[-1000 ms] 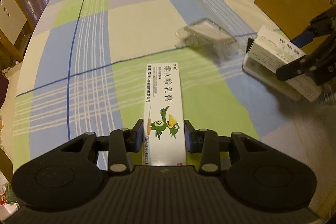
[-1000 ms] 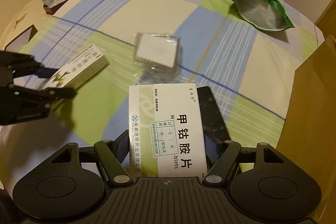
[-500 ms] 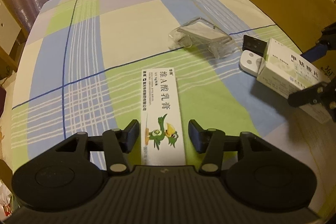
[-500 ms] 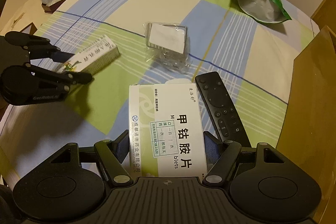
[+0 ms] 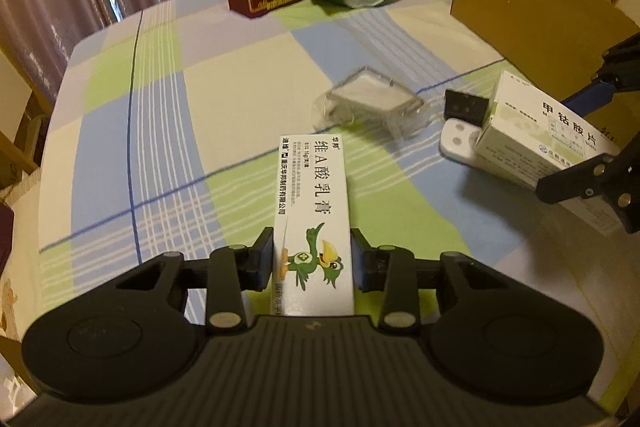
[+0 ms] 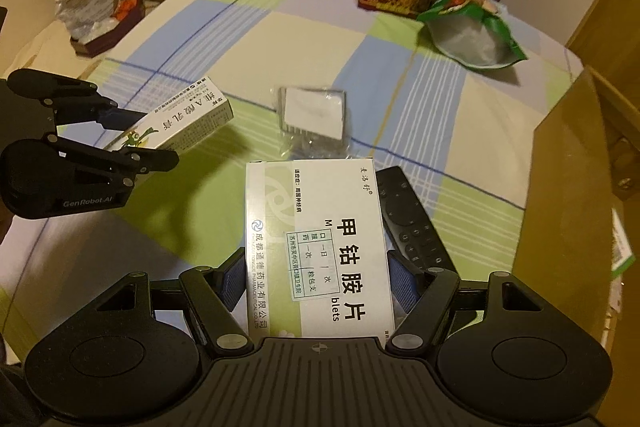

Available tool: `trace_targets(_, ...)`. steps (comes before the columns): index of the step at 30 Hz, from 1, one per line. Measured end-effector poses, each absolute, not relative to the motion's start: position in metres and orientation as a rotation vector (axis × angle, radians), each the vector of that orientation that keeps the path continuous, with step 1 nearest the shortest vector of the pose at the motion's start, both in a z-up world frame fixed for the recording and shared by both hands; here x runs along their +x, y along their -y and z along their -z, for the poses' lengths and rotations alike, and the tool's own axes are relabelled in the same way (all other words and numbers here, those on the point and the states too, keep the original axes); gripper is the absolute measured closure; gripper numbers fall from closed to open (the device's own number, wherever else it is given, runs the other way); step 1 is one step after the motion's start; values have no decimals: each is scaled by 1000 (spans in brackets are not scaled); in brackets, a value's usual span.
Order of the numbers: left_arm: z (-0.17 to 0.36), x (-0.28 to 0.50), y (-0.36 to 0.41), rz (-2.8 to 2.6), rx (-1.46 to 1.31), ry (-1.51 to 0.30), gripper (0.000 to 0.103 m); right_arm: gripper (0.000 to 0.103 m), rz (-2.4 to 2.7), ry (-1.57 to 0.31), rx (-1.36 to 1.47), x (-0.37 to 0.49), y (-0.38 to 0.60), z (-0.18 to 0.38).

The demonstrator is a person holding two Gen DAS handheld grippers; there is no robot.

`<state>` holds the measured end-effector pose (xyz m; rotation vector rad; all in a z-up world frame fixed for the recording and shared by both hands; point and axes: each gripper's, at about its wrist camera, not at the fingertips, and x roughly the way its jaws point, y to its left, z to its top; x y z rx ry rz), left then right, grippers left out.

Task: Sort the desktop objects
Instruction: 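Carry the ointment box over the cardboard box while the right tool carries the tablet box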

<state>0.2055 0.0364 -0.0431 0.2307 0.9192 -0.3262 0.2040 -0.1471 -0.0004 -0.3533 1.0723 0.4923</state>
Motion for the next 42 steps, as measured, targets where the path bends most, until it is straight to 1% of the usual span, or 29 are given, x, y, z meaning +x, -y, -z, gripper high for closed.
trace_targets(13,10,186,-17,302,205,-849,70,32,-536,-1002,-321,190,175,-26)
trace_targets(18,-1,169,6,248,186,-839,70,32,-573,-950,-323,188,198,-43)
trace_targets(26,-19,149,46,196,169,-813,70,32,-630,-920,-321,178,225,-51)
trace_targets(42,-53,157,82,349,245,-737,70,32,-441,-799,-169,157,266,-104)
